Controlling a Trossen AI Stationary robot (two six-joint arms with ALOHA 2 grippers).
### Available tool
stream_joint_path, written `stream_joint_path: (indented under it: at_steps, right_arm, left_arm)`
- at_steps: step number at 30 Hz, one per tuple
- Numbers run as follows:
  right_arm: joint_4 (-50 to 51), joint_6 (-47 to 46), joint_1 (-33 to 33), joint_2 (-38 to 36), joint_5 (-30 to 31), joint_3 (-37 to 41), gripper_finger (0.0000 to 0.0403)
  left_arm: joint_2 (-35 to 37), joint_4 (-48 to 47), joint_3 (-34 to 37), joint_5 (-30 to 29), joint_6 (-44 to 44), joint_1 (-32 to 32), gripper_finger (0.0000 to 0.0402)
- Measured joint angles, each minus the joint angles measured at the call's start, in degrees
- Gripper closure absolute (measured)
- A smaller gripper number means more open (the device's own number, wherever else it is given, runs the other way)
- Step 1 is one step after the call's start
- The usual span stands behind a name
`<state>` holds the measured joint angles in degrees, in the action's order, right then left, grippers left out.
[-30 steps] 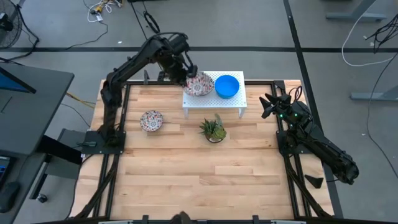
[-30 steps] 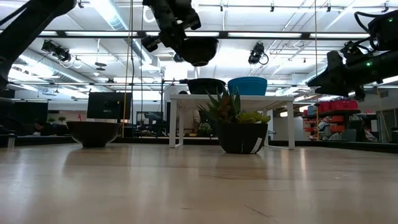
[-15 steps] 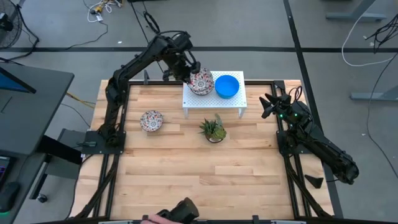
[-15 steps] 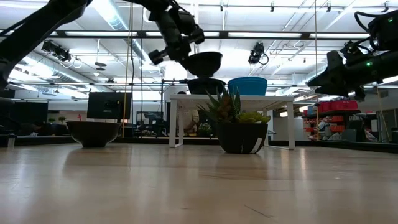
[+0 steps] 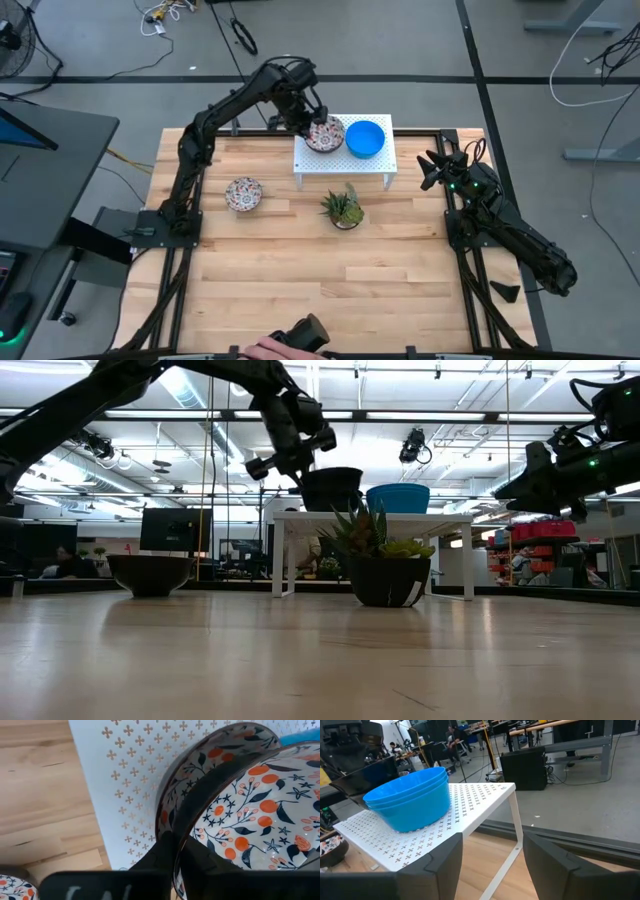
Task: Pick & Place Mini bowls
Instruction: Stack the bottom white patterned bowl on the white patterned bowl on the shelf
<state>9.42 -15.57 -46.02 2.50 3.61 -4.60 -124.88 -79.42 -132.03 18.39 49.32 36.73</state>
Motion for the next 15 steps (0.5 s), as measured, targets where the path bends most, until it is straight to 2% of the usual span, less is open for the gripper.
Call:
stream_joint_path:
  at_steps: [6,15]
  right_arm:
    - [0.0,0.0,0.0,0.0,0.0,0.0,0.0192]
    - [0.0,0.0,0.0,0.0,0.0,0.0,0.0192]
  left_arm:
    - [0.0,0.2,0.0,-1.8,-0.4,0.0,0.0333]
    - [0.0,0.1,0.0,-4.0,-0.6,0.0,0.0300]
